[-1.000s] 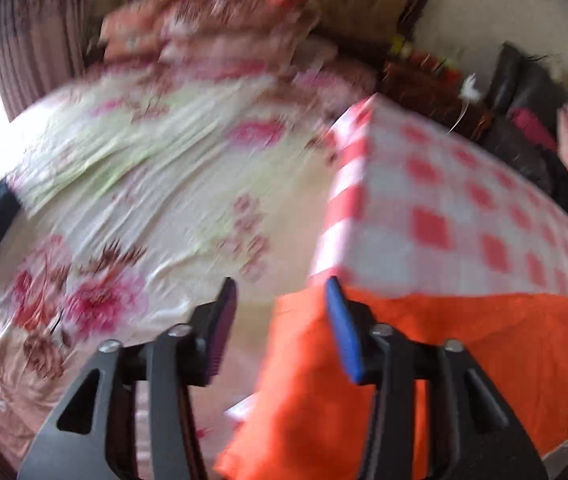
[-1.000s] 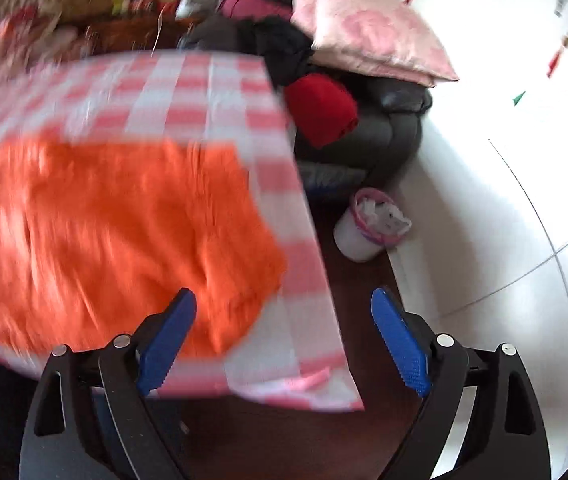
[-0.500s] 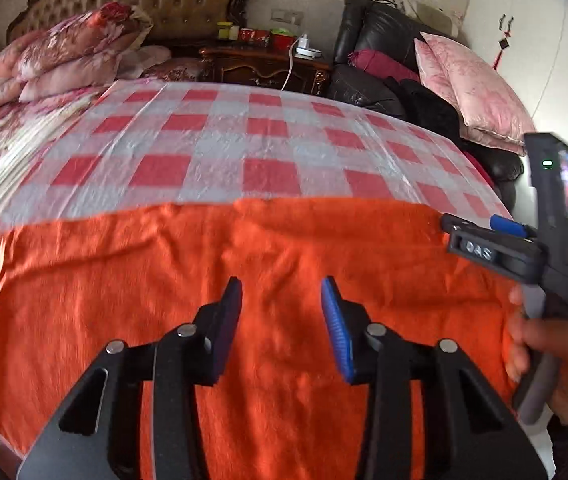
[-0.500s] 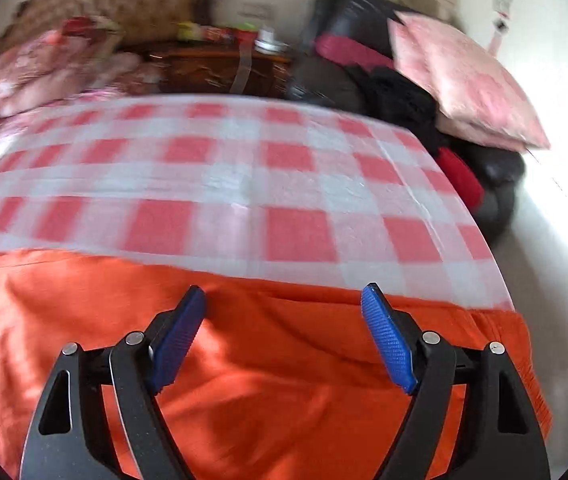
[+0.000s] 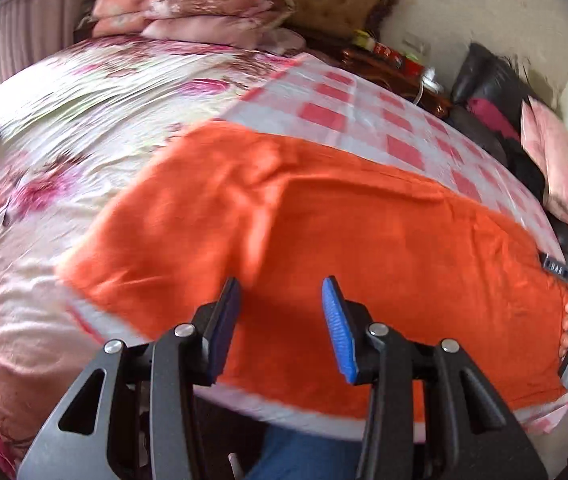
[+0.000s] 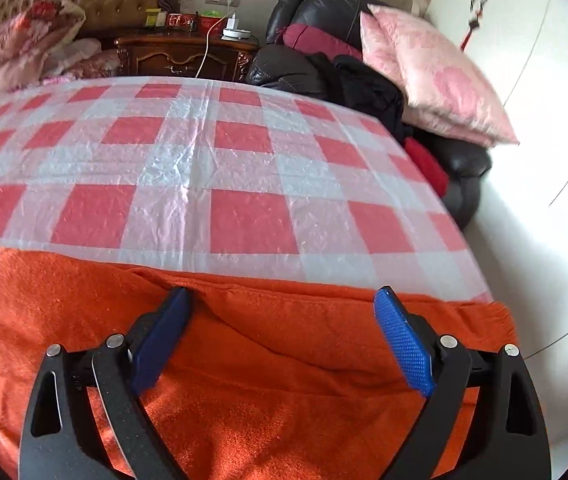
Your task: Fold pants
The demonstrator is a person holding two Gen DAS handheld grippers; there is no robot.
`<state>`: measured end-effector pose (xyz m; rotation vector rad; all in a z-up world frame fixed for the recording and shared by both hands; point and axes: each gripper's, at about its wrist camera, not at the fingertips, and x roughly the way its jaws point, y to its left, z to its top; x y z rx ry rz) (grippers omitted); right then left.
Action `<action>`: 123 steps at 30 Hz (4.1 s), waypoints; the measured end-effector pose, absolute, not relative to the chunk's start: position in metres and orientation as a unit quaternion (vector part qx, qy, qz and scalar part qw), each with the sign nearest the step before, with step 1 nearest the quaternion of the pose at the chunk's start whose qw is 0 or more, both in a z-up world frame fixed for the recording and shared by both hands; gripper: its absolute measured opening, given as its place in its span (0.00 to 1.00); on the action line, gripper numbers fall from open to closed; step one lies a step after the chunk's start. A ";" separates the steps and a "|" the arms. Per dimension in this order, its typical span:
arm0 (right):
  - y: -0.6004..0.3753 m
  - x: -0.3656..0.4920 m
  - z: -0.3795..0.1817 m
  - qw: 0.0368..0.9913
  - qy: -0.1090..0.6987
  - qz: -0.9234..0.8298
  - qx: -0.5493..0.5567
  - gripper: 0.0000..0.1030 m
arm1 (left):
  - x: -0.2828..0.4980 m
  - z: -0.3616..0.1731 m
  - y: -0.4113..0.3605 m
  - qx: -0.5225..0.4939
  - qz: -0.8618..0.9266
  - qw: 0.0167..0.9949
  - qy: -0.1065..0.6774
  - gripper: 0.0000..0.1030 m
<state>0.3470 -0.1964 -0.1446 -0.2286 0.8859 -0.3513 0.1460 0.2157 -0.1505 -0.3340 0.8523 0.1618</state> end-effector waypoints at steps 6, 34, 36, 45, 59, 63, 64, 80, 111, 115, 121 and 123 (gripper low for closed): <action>-0.198 0.347 -0.145 0.875 0.418 -0.189 -0.156 0.87 | 0.119 -0.148 0.238 -0.177 0.063 0.906 0.379 0.55; -0.065 0.215 -0.106 0.907 0.415 0.022 -0.063 0.88 | 0.098 -0.241 0.425 -0.632 -0.055 0.723 0.273 0.25; -0.058 0.211 -0.115 0.900 0.431 0.019 -0.067 0.88 | 0.100 -0.229 0.423 -0.592 -0.019 0.750 0.295 0.24; -0.066 0.212 -0.142 0.882 0.467 0.009 -0.062 0.89 | 0.096 -0.122 0.343 -0.271 0.166 0.901 0.294 0.58; -0.128 0.178 -0.114 0.895 0.441 0.044 0.045 0.87 | 0.145 -0.142 0.128 -0.017 -0.070 0.913 0.403 0.55; -0.184 0.144 -0.109 0.888 0.452 0.023 0.078 0.81 | 0.118 -0.132 0.077 0.064 -0.147 0.911 0.380 0.55; -0.201 0.133 -0.111 0.884 0.459 0.009 0.089 0.81 | 0.116 -0.133 0.063 0.084 -0.159 0.908 0.379 0.53; -0.290 0.114 -0.132 0.862 0.483 -0.050 0.147 0.67 | 0.125 -0.161 -0.040 0.237 -0.211 0.865 0.389 0.11; -0.196 0.101 -0.136 0.847 0.363 -0.057 -0.384 0.61 | 0.095 -0.138 -0.048 0.360 -0.164 0.870 0.293 0.02; -0.187 0.097 -0.132 0.850 0.347 -0.034 -0.394 0.60 | 0.092 -0.131 -0.048 0.357 -0.162 0.874 0.285 0.02; -0.168 0.094 -0.139 0.849 0.338 -0.010 -0.407 0.51 | 0.088 -0.119 -0.045 0.349 -0.159 0.881 0.276 0.02; -0.164 0.096 -0.139 0.852 0.335 -0.008 -0.402 0.43 | 0.087 -0.116 -0.044 0.348 -0.158 0.882 0.274 0.02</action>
